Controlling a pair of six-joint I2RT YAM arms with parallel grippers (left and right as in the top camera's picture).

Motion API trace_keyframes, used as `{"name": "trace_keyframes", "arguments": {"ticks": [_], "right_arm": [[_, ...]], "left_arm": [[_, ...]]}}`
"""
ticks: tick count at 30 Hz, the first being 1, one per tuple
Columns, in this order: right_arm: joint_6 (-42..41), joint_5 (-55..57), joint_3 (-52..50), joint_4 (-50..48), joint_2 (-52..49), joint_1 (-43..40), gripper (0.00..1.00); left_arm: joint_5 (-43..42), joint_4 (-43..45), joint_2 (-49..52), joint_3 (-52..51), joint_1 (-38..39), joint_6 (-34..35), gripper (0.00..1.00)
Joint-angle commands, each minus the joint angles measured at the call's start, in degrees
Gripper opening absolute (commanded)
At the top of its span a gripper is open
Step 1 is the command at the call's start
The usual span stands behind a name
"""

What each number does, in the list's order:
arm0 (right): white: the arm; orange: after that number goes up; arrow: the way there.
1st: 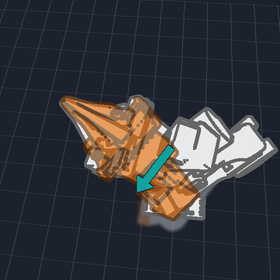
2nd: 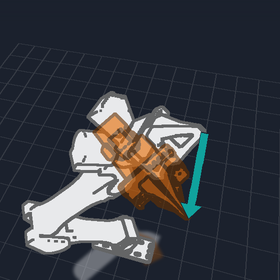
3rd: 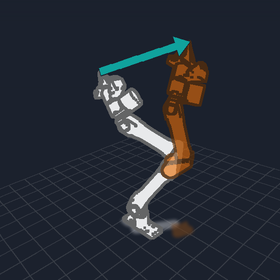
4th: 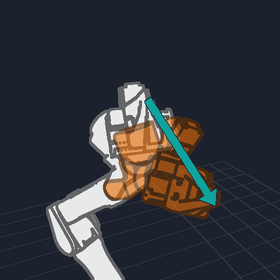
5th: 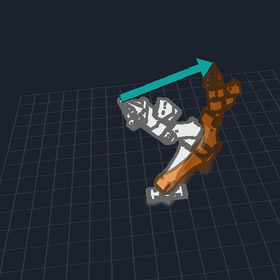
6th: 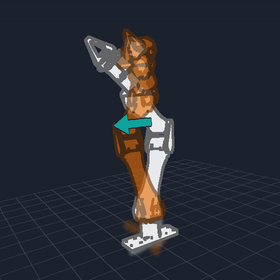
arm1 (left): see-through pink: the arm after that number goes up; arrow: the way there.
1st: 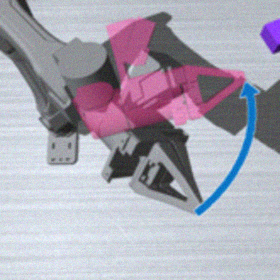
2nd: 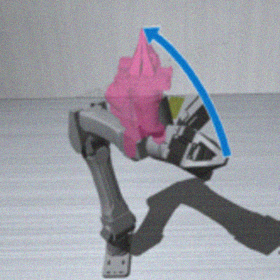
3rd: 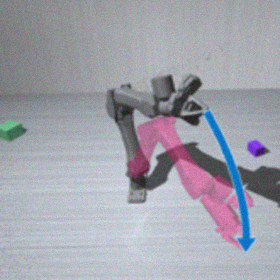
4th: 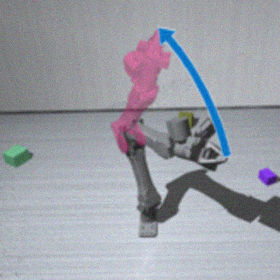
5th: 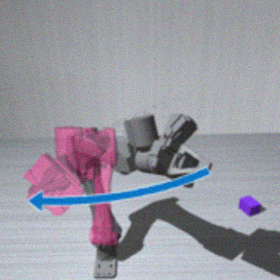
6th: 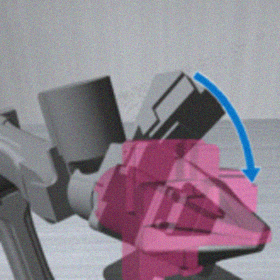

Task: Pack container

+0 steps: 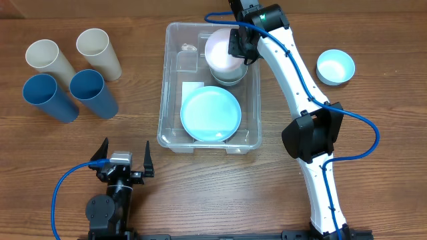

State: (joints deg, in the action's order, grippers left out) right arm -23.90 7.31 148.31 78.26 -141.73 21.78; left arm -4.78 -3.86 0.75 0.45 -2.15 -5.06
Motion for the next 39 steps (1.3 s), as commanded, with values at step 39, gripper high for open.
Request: {"name": "trace_keyframes", "arguments": {"ticks": [39], "right_arm": [[-4.8,-3.6,-33.8,-12.9,8.8,-35.7,0.66]], "left_arm": [[-0.8,0.0,-0.4,-0.2,-0.5,-0.1,1.00]]}}
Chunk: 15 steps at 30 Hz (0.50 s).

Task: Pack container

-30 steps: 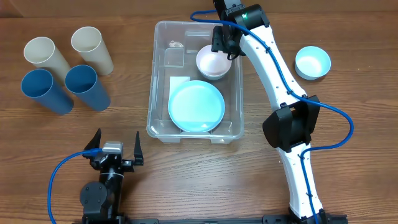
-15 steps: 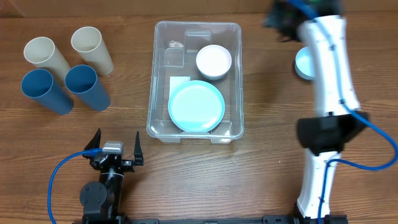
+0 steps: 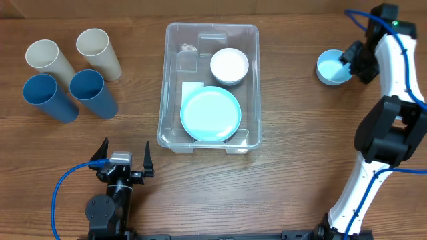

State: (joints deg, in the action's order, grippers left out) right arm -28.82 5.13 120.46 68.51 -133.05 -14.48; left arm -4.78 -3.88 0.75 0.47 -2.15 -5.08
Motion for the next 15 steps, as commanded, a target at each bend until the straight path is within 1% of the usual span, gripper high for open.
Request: {"name": "trace_keyframes", "arguments": {"ticks": [1,3,4,6,7,10,11,13,15], "right_arm": [[0.1,-1.9,-8.4,-4.8,0.2,0.5,0.65],[0.1,-1.9,-11.6,-6.7,0.2,0.5,0.59],[0.1,-1.8,-12.8,-7.3,0.2,0.5,0.51],[0.1,-1.8,-13.1,-7.7,0.2,0.5,0.29],[0.1,-1.9,-12.9,-7.8,0.2,0.5,0.21],[0.1,-1.8,-11.4,-6.6,0.2,0.5,0.08],[0.2,-1.8,-10.2,-5.7,0.2,0.5,0.06],[0.8,-2.2,-5.3,-2.5,0.3,0.5,0.06],[0.8,-2.6,2.7,2.6,0.5,0.6,0.06]], "left_arm": [[-0.8,0.0,-0.4,-0.2,-0.5,-0.1,1.00],[-0.8,0.0,-0.4,-0.2,-0.5,-0.1,1.00],[-0.8,0.0,-0.4,-0.2,-0.5,-0.1,1.00],[-0.8,0.0,-0.4,-0.2,-0.5,-0.1,1.00],[-0.8,0.0,-0.4,-0.2,-0.5,-0.1,1.00],[-0.8,0.0,-0.4,-0.2,-0.5,-0.1,1.00],[-0.8,0.0,-0.4,-0.2,-0.5,-0.1,1.00],[-0.8,0.0,-0.4,-0.2,-0.5,-0.1,1.00],[-0.8,0.0,-0.4,-0.2,-0.5,-0.1,1.00]]}}
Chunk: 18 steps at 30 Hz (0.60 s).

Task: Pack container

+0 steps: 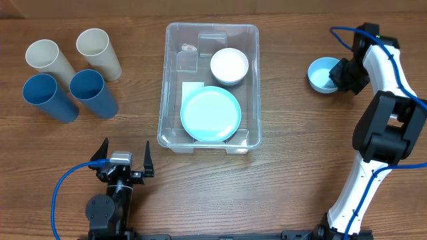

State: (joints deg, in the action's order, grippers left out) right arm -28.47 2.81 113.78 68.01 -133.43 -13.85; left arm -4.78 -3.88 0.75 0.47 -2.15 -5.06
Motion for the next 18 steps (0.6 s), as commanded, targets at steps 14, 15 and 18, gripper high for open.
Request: {"name": "trace_keyframes", "arguments": {"ticks": [14,15,18], "right_arm": [[8.8,-2.1,44.9,18.6,0.9,23.0,0.11],[8.8,-0.5,44.2,17.6,0.9,25.3,0.13],[8.8,2.8,41.0,14.7,0.7,29.8,0.15]], "left_arm": [[-0.8,0.0,-0.4,-0.2,-0.5,-0.1,1.00],[-0.8,0.0,-0.4,-0.2,-0.5,-0.1,1.00],[-0.8,0.0,-0.4,-0.2,-0.5,-0.1,1.00]]}}
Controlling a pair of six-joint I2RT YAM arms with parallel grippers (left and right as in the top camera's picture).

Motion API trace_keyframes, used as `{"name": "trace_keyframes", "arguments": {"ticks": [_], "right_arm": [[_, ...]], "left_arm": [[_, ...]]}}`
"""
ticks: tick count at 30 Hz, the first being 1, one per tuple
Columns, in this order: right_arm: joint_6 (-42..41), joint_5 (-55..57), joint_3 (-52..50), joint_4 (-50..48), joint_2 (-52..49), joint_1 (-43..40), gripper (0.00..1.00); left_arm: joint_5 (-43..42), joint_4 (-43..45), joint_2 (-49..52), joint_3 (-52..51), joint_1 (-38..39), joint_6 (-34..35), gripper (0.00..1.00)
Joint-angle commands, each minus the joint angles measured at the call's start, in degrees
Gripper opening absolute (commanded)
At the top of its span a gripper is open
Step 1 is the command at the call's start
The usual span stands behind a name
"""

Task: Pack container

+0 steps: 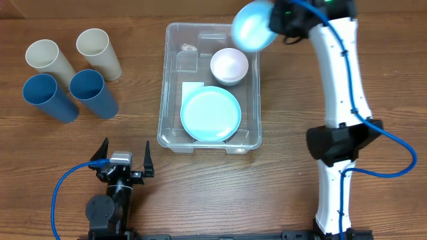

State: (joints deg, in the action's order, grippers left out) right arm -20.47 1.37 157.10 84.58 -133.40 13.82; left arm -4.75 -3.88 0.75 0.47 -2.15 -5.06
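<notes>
A clear plastic container (167,87) sits mid-table with a light blue plate (210,114) and a white bowl (229,65) inside it. My right gripper (272,23) is raised above the container's far right corner, shut on a light blue bowl (251,27) that hangs tilted and blurred over the rim. My left gripper (124,155) rests near the table's front edge with its fingers spread open and nothing between them.
Two cream cups (48,59) (97,49) and two blue cups (47,97) (91,91) lie at the far left. The right arm's white links (343,73) stretch across the right side of the table.
The right gripper was at the blue bowl on the table at the far right. Now it holds that bowl in the air over the container's far right corner. The left arm has not moved.
The right gripper was over the white bowl inside the container. Then the white bowl stood alone in the container and the gripper was at the blue bowl far right. It closed on that bowl, and now holds it above the container.
</notes>
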Motion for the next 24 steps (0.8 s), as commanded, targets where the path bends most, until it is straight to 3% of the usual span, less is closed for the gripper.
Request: {"name": "trace_keyframes", "arguments": {"ticks": [1,9,12,16,20,24], "right_arm": [[0.7,4.4,-3.6,-2.8,0.7,3.1,0.15],[0.0,4.6,-12.0,-6.4,0.7,4.5,0.17],[0.7,5.4,-10.1,-6.1,1.9,4.1,0.31],[-1.4,6.8,-9.2,-6.3,3.8,0.0,0.63],[-7.6,5.4,-9.2,-5.1,3.8,-11.0,0.96],[-8.3,2.4,-9.3,-3.2,3.8,-22.1,1.00]], "left_arm": [[-0.8,0.0,-0.4,-0.2,-0.5,-0.1,1.00],[-0.8,0.0,-0.4,-0.2,-0.5,-0.1,1.00],[-0.8,0.0,-0.4,-0.2,-0.5,-0.1,1.00],[-0.8,0.0,-0.4,-0.2,-0.5,-0.1,1.00],[-0.8,0.0,-0.4,-0.2,-0.5,-0.1,1.00],[-0.8,0.0,-0.4,-0.2,-0.5,-0.1,1.00]]}}
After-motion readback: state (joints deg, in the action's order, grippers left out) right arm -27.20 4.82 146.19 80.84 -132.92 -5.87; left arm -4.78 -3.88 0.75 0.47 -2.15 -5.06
